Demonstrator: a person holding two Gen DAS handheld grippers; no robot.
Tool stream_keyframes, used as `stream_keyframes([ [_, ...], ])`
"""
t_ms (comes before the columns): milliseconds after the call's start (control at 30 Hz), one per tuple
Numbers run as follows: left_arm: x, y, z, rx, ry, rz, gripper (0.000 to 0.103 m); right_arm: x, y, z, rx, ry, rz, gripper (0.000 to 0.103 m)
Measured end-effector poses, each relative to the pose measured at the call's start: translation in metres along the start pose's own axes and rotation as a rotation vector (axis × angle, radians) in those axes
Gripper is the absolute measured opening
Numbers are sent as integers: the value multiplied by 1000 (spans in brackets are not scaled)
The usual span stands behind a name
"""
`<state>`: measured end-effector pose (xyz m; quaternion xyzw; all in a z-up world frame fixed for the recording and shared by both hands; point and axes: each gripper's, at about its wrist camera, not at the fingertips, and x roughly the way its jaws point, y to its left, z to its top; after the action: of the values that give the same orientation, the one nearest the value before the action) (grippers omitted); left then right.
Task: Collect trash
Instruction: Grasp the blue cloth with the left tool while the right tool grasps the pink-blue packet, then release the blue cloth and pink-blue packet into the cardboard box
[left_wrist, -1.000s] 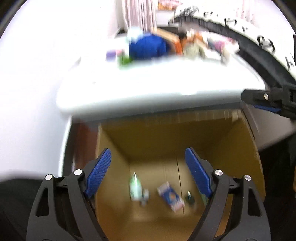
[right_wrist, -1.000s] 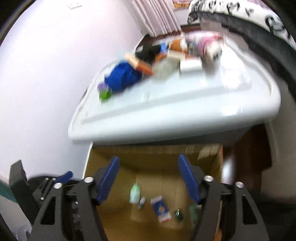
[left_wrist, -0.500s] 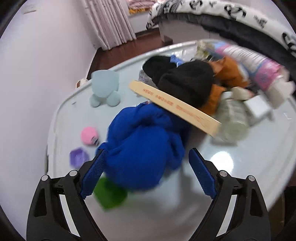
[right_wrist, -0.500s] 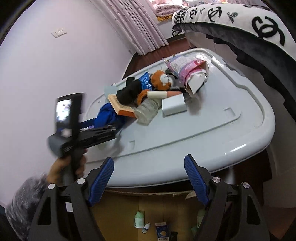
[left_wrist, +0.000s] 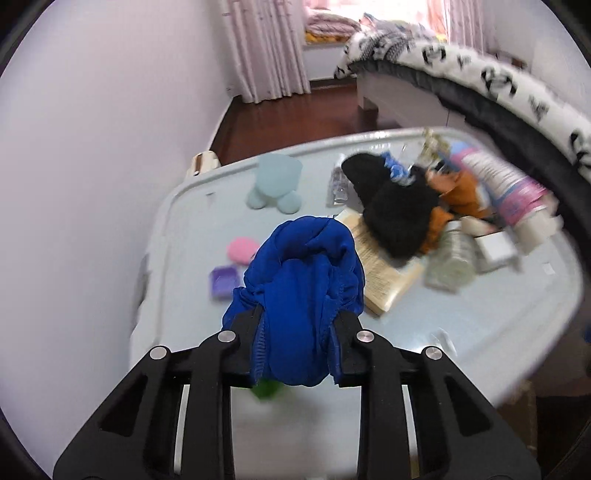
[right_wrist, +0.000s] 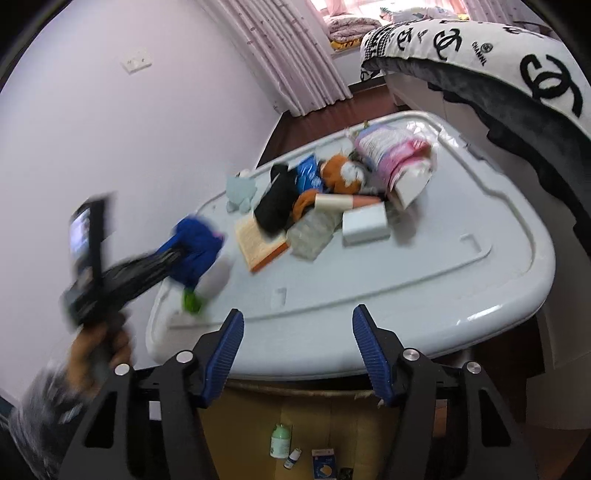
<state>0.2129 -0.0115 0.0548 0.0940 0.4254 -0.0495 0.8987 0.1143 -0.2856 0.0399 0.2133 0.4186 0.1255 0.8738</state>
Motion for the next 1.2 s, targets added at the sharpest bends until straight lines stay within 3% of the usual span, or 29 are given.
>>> stream_keyframes([
  [67, -40, 8, -14, -58, -35, -39, 25, -2, -3, 28, -40, -16, -42, 68],
  [133, -70, 12, -29, -109, -79, -79, 25, -1, -6, 62, -113, -63, -131, 80],
  [200, -84, 12, -42, -151, -106, -119, 25, 10, -13, 96, -135, -75, -185, 86],
  [367, -62, 6, -54, -196, -87, -177, 25, 87, -52, 174, -107, 115, -286, 87],
  [467, -45, 6, -55, -219, -23, -208, 25, 133, -70, 192, -53, 237, -313, 87],
  [567, -43, 2, -54, -195, -37, -189, 26, 174, -74, 198, -25, 333, -313, 87],
  [633, -45, -1, -52, -183, -53, -190, 26, 191, -72, 193, -63, 368, -375, 63],
  [667, -45, -2, -51, -184, -54, -199, 25, 195, -72, 191, -65, 380, -370, 43],
  [833, -46, -2, -53, -188, -47, -220, 26, 155, -54, 188, -98, 271, -350, 42],
  [1000, -55, -1, -59, -191, -83, -212, 25, 68, -19, 185, -123, 136, -234, 43],
  [1067, -63, 0, -64, -195, -115, -205, 25, 43, -3, 183, -167, 98, -252, 43],
  [1100, -68, 0, -67, -197, -129, -199, 25, 30, 4, 180, -170, 80, -228, 43],
  [1200, -86, 1, -78, -202, -149, -187, 26, -25, 15, 154, -50, 19, -13, 43],
])
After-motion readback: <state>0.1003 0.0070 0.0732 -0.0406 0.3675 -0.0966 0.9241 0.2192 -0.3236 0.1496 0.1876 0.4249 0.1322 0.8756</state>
